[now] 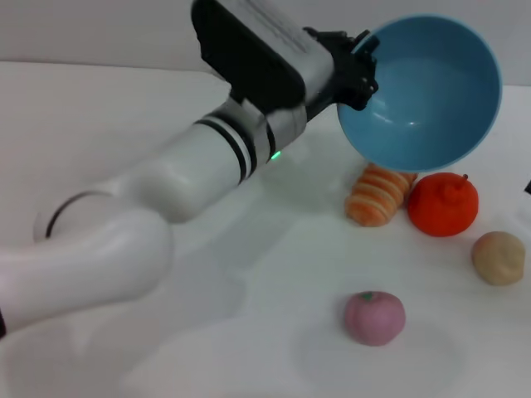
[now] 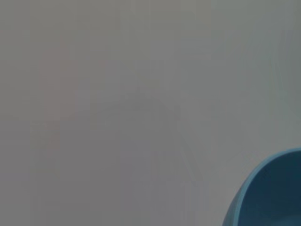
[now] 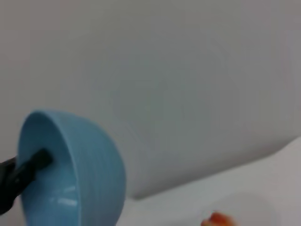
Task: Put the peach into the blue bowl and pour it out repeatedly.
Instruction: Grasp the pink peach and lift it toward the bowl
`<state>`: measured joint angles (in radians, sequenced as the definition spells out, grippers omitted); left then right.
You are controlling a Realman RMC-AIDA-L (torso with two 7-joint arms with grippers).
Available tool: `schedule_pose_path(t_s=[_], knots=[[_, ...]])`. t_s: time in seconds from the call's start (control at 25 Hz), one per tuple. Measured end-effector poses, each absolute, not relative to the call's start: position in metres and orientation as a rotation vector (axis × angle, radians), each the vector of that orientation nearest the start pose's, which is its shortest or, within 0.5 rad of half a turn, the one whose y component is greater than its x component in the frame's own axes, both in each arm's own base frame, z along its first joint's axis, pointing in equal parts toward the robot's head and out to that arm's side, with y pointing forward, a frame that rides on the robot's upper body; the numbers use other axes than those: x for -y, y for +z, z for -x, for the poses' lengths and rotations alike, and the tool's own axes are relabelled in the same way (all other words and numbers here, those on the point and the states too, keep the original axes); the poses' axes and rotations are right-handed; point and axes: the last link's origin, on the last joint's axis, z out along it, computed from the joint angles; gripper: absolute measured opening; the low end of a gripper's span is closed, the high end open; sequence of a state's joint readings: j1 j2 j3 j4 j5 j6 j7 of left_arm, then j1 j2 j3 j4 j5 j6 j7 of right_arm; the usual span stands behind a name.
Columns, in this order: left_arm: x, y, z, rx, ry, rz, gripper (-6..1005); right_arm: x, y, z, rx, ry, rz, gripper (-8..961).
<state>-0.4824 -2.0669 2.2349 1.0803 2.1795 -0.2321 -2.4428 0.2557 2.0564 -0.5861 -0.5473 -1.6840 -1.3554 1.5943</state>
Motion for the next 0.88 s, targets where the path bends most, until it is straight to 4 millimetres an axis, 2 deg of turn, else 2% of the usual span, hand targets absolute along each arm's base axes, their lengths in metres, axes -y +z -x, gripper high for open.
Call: schedule_pose_path(t_s=[0.2,0.48,0.64,0.72,0.88], knots=[[-0.380,-0.105,0.117,0.520,-0.516,2.270,-1,-0.287,0.035,-0.353,-1.321,0.873,2.095,654],[-0.391,-0.103,0.117,0.737,-0.396,2.392,0,-0.297,0.015,-0.337,-1.465,0.624,2.323,653],[-0.400,-0.093,0.130,0.898,-0.382,2.372,0,-0.298,0.000,-0.328,-1.538,0.490,2.432,653],[-0.404,-0.090,0.143,1.031,-0.379,2.354,0,-0.298,-0.008,-0.323,-1.555,0.436,2.487,653],[-0.404,-0.089,0.155,1.114,-0.389,2.353,0,-0.297,-0.024,-0.315,-1.563,0.368,2.571,653]])
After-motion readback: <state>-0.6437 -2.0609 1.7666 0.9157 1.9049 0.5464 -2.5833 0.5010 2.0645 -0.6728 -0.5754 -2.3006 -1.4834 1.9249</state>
